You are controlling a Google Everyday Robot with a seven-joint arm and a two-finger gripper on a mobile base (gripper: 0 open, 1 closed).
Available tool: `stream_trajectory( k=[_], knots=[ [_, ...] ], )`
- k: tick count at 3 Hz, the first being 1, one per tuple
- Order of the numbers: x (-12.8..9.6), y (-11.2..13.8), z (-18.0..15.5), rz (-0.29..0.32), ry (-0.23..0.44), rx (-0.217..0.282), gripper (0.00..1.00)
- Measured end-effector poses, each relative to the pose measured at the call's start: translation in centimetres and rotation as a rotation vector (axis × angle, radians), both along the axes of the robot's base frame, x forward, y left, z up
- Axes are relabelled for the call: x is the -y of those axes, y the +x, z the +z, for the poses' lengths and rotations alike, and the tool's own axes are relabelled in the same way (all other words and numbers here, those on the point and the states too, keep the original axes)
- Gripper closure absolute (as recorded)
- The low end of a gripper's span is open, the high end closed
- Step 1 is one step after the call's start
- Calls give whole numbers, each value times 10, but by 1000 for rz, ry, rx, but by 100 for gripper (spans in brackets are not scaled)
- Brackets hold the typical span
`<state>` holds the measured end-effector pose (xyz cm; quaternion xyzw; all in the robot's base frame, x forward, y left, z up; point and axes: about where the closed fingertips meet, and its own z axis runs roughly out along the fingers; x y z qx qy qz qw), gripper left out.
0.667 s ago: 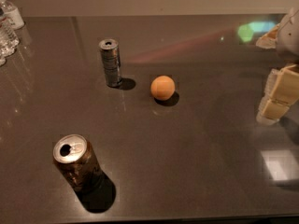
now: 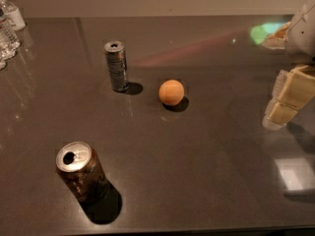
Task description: Knock orange can over
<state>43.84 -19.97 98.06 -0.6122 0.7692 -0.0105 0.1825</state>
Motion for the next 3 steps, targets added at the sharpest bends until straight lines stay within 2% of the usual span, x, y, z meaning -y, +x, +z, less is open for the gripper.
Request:
stream_trajectory(
  k=[1, 2, 3],
  knots=[
    [-33, -2, 5, 73, 126, 13, 0],
    [-77, -11, 8, 141, 281, 15, 0],
    [-126, -28, 6, 225, 409, 4, 0]
  ],
)
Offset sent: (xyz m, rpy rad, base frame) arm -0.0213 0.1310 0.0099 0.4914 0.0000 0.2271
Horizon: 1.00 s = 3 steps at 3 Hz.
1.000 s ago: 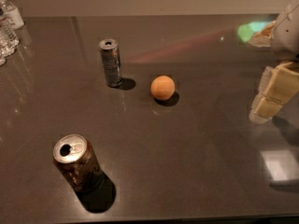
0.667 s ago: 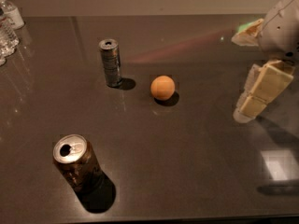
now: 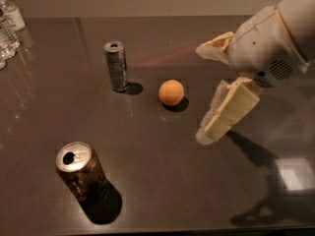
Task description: Knock orange can over
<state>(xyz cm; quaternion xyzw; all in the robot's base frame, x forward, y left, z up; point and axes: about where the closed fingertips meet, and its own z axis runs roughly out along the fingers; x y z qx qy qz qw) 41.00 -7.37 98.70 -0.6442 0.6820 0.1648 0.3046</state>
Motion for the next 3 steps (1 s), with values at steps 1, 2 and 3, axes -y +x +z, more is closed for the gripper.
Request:
stream_trajectory(
  k=[1, 2, 3],
  knots=[
    [-50, -20, -6, 85, 98, -2, 0],
    [-87, -38, -14, 155, 158, -10, 0],
    [-121, -55, -23, 223, 186, -7, 0]
  ],
)
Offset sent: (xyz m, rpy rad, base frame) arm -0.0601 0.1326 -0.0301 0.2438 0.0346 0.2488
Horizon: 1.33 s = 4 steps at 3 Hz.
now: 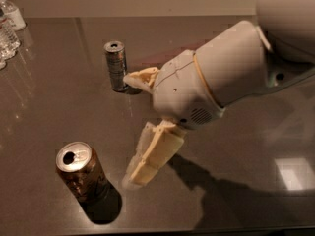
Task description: Knock orange can over
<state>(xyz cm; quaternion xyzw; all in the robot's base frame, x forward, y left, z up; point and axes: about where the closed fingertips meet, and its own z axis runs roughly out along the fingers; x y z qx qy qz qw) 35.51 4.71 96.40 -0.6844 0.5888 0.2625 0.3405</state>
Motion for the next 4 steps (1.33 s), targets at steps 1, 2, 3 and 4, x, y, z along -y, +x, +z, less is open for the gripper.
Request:
stream_trajectory(
  k=[1, 2, 3, 4],
  knots=[
    [-22, -15, -11, 56, -5, 0, 0],
    [-36, -23, -21, 88, -16, -5, 0],
    [-47, -28, -29, 111, -24, -11, 0],
    [-67, -27, -41, 128, -79, -62, 0]
  ],
)
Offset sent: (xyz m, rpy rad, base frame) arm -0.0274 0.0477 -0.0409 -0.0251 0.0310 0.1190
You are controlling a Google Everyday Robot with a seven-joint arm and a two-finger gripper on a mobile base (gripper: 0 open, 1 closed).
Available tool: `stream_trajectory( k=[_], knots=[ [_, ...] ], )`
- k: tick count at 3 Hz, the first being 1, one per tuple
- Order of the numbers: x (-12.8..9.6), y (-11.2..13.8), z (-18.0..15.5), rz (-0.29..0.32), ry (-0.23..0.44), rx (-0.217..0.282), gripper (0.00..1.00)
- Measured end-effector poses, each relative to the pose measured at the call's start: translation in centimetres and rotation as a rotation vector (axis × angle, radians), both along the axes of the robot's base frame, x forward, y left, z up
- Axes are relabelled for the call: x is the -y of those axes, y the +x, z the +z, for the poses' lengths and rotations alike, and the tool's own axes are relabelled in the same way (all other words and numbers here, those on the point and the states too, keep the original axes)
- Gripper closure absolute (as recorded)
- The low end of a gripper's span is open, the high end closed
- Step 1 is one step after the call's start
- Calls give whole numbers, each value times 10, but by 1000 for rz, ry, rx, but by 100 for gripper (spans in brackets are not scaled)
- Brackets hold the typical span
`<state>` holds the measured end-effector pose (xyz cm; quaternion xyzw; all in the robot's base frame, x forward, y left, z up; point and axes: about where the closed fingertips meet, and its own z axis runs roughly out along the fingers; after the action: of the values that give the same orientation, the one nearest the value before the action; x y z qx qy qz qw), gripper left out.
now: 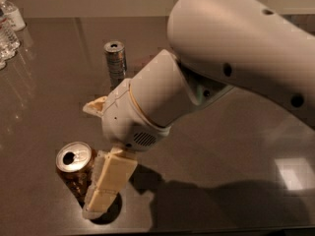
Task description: Knock orange can over
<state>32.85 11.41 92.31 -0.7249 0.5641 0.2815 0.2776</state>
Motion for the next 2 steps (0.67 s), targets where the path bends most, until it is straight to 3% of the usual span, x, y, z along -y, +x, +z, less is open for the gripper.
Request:
stream_trajectory(
  k=[2],
  knots=[
    [-8, -10, -3, 34, 34, -9, 0]
  ],
)
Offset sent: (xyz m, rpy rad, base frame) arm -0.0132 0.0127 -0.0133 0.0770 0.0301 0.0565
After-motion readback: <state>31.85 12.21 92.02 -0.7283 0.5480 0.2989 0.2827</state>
